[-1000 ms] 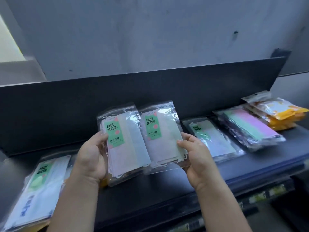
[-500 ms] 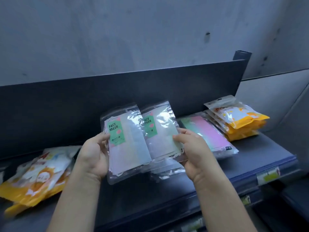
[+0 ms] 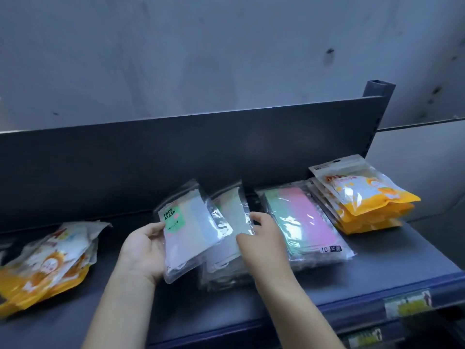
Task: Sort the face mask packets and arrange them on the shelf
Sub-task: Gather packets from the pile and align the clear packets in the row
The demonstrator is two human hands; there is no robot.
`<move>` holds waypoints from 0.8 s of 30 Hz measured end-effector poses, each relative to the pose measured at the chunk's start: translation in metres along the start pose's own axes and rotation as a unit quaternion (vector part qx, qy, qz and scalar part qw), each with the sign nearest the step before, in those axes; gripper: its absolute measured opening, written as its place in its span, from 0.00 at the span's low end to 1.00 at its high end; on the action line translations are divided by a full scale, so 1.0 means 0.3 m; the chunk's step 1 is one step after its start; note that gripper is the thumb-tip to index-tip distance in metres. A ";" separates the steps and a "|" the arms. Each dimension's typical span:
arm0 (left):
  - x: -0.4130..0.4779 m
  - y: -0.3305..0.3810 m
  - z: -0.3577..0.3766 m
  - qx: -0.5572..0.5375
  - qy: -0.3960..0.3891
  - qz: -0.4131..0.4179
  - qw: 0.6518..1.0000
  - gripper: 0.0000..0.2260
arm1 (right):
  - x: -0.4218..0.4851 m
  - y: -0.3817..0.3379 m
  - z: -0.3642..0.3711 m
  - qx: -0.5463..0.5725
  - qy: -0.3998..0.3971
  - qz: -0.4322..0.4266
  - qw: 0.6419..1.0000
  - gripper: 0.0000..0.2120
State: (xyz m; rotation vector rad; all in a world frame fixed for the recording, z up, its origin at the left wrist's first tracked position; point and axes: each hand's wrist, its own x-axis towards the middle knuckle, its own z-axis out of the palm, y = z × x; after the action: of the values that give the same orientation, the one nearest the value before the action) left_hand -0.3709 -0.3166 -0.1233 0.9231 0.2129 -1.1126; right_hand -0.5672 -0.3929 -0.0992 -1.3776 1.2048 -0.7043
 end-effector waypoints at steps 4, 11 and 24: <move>-0.026 -0.017 0.025 0.017 -0.003 -0.018 1.000 0.19 | -0.018 0.002 -0.034 -0.025 0.025 -0.025 0.999 0.28; -0.033 -0.036 0.045 0.067 0.021 0.004 0.998 0.21 | -0.037 0.002 -0.049 -0.038 0.020 -0.043 0.998 0.19; -0.055 -0.106 0.049 0.167 0.021 0.094 0.981 0.17 | -0.068 0.015 -0.020 -0.097 0.022 -0.129 0.987 0.17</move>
State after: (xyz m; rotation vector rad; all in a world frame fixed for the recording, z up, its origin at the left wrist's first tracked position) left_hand -0.4095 -0.3201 -0.1215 1.2388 -0.0301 -0.9689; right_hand -0.5800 -0.3754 -0.0978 -1.7087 1.1655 -0.8169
